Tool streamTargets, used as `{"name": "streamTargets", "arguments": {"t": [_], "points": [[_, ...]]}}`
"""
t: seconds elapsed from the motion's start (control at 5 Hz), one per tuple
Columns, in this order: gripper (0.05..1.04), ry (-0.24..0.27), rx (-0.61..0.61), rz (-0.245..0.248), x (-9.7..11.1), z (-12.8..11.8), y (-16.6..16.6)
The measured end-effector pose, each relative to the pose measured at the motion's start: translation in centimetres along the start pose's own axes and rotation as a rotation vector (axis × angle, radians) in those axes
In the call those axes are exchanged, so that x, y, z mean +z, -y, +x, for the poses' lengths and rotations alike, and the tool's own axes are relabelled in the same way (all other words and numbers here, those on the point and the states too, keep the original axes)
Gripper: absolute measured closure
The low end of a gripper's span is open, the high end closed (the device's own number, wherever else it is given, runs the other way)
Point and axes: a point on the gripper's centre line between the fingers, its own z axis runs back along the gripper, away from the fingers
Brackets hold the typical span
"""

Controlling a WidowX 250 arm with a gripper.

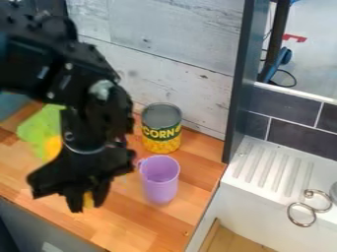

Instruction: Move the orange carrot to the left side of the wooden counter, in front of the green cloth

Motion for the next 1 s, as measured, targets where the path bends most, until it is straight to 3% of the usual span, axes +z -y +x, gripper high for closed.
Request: {"name": "streamTargets", "arguments": {"t": [0.2,0.4,0.8,1.0], "points": [[0.817,-0.003,0.106,0.025,-0.7,2.8,-2.2],[0.817,-0.026,0.191,0.046,-1.9,4.0,-4.4],[0.817,-0.1,0.258,0.08,-4.9,5.7,-6.3],[0.817,-0.11,0.265,0.071,-5.8,7.1,-5.9]]}}
